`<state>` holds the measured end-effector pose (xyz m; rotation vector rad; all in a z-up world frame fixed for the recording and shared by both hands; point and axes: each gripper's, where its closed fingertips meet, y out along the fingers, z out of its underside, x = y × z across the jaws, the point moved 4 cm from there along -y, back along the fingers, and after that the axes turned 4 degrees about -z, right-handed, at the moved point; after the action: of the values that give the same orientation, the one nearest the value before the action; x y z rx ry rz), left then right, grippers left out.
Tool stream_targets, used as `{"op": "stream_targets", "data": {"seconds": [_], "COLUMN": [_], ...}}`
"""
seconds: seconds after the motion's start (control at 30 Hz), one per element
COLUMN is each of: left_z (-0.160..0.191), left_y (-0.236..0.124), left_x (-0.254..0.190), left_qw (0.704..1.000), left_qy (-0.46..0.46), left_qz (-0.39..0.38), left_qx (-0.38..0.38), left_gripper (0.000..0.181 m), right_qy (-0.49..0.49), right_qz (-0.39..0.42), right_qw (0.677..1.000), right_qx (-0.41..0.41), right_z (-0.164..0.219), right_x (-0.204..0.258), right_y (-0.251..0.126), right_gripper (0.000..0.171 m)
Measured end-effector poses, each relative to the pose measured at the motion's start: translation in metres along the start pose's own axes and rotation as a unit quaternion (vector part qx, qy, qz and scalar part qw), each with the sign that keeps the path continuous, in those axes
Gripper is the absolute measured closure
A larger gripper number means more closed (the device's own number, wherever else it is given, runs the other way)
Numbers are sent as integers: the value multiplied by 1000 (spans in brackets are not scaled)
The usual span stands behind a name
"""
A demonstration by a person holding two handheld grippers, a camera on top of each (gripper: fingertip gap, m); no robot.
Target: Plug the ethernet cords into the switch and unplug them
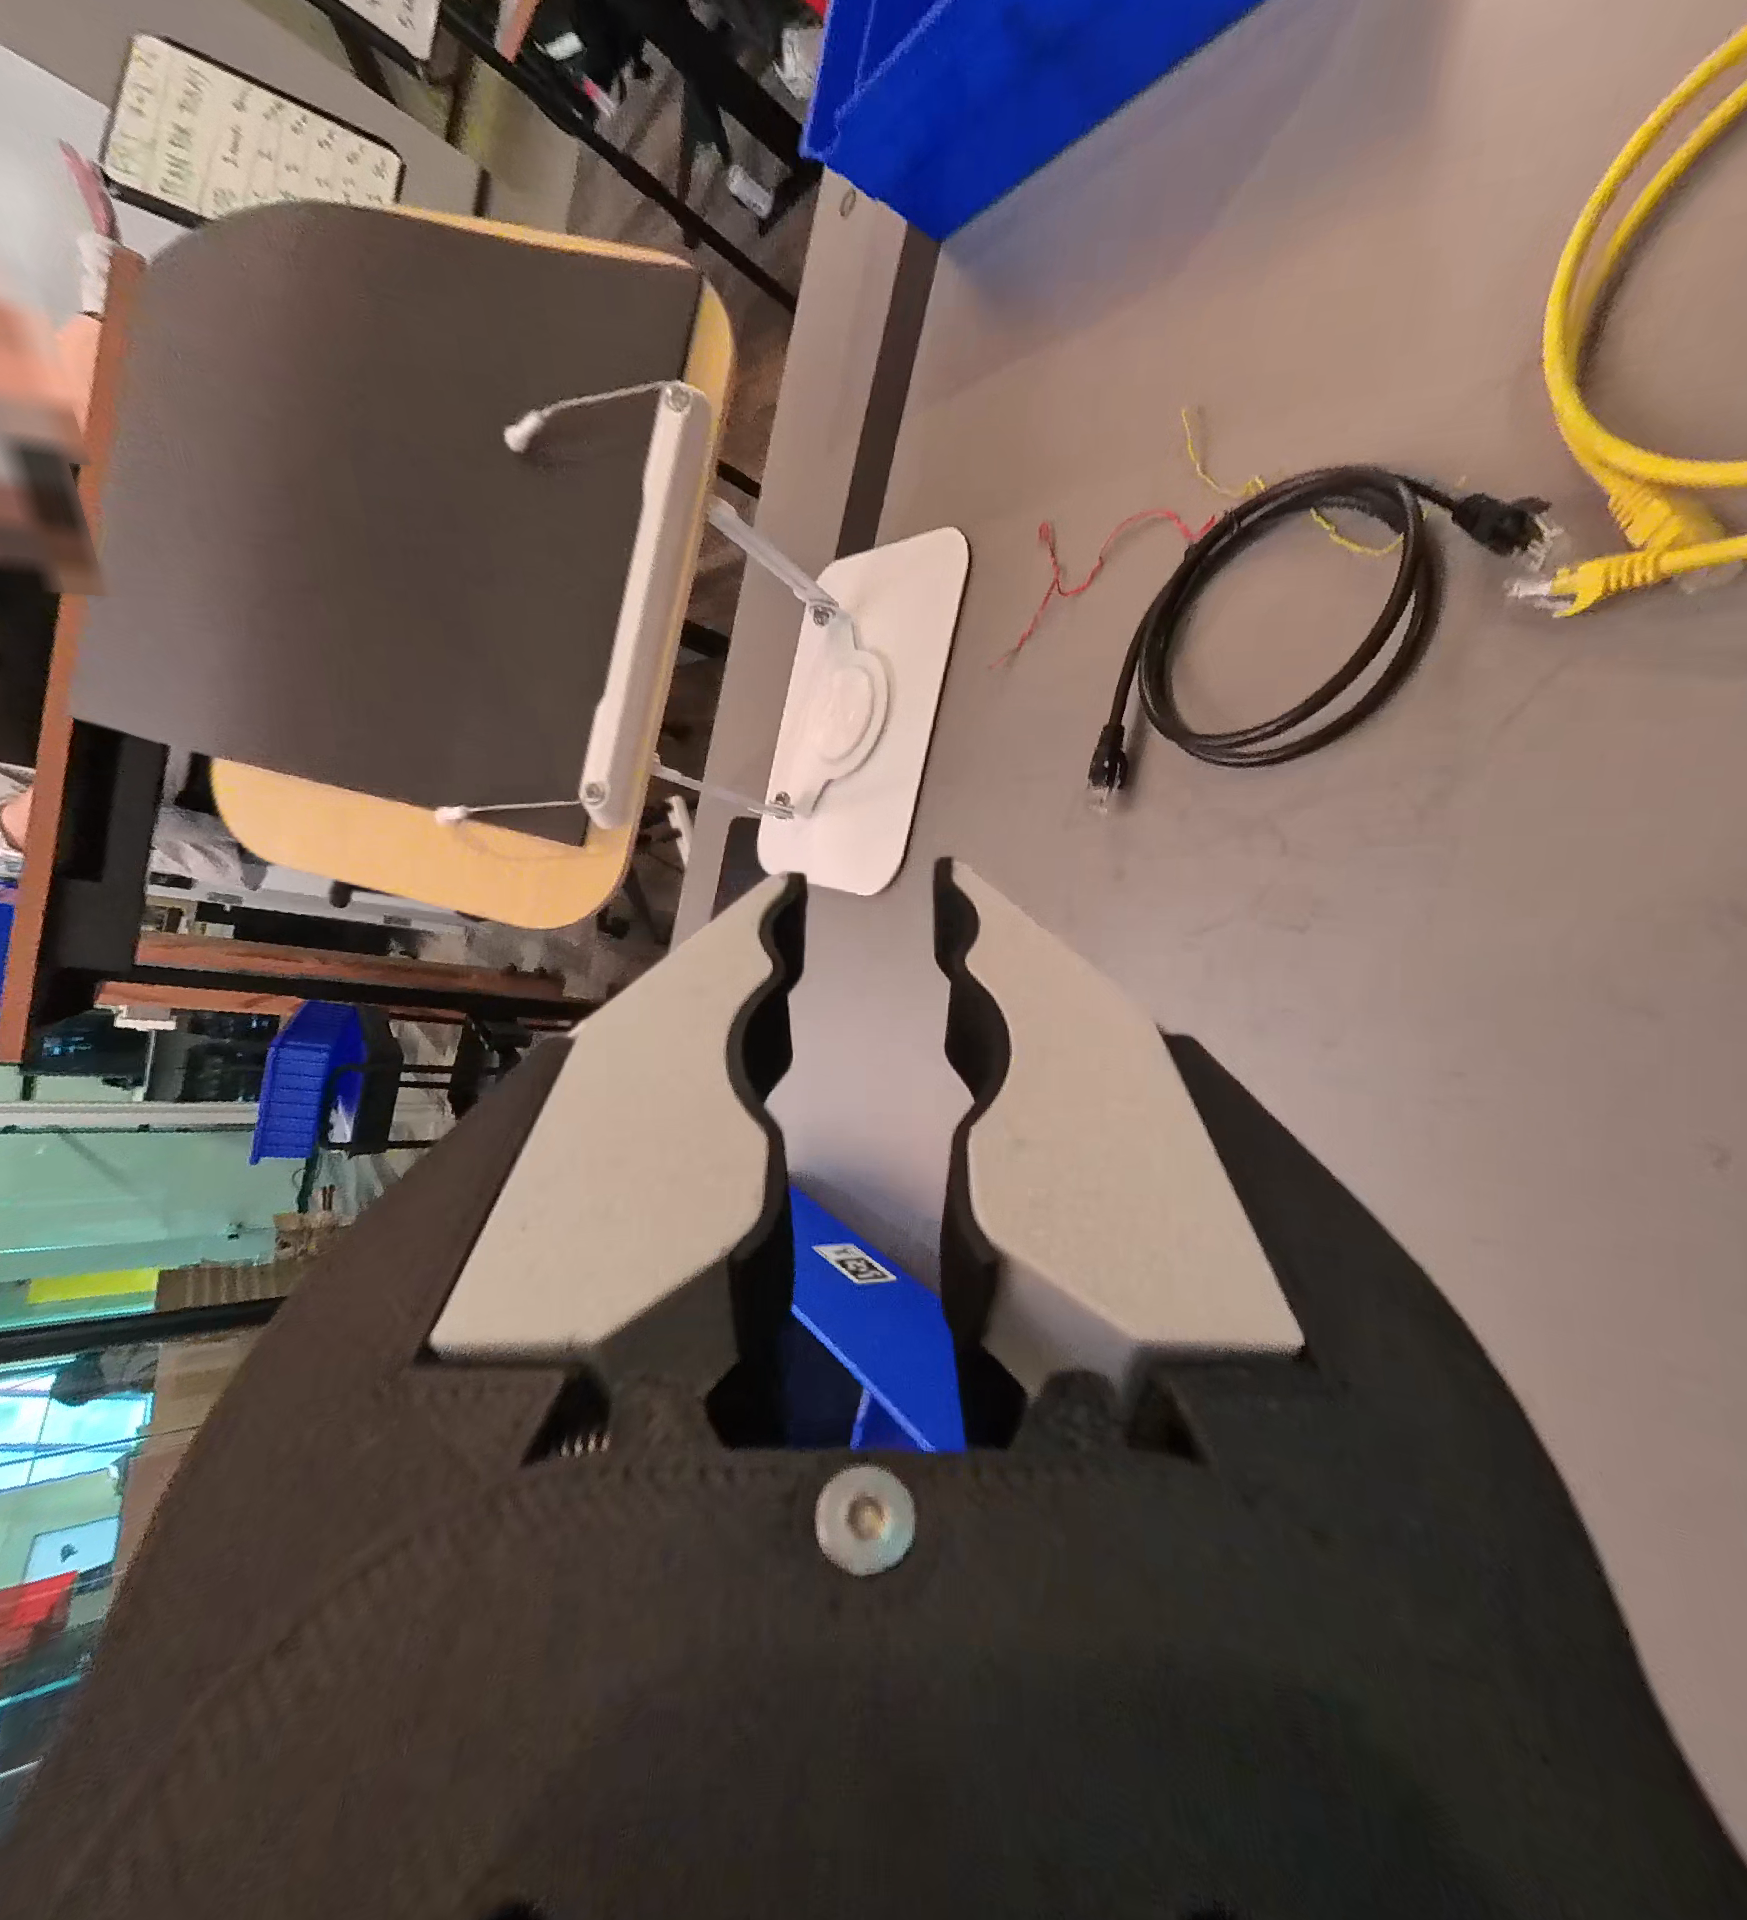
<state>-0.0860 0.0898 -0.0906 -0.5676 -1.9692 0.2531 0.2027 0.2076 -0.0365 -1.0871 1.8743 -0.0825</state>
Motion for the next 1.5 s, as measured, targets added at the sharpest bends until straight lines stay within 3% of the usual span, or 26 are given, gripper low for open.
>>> {"op": "stream_targets", "data": {"seconds": [0.17, 0.33, 0.53, 0.7, 1.03, 1.27, 1.4, 1.5], "left_z": [11, 25, 41, 53, 62, 62, 58, 55], "left_y": [16, 37, 55, 63, 74, 75, 71, 67], "left_x": [-15, -23, -34, -36, -43, -46, -41, -36], "left_qw": [1000, 999, 997, 996, 995, 995, 995, 996], "left_qy": [-12, -12, -17, -22, -22, -19, -24, -26], "left_qz": [21, 26, 47, 56, 67, 71, 65, 60], "left_qx": [15, 36, 54, 62, 70, 74, 70, 68], "left_gripper": [163, 165, 167, 167, 167, 166, 166, 167], "right_qy": [10, 9, 32, 24, -10, 32, 62, 70], "right_qz": [9, -19, -110, -160, -208, -241, -212, -150], "right_qw": [990, 969, 941, 920, 902, 882, 898, 920], "right_qx": [139, 244, 317, 356, 379, 404, 380, 354], "right_z": [95, 181, 264, 309, 327, 329, 310, 275], "right_x": [-58, -95, -99, -93, -84, -79, -96, -112], "right_y": [21, 66, 126, 160, 180, 167, 150, 127], "right_gripper": [150, 148, 148, 148, 148, 129, 121, 121]}}
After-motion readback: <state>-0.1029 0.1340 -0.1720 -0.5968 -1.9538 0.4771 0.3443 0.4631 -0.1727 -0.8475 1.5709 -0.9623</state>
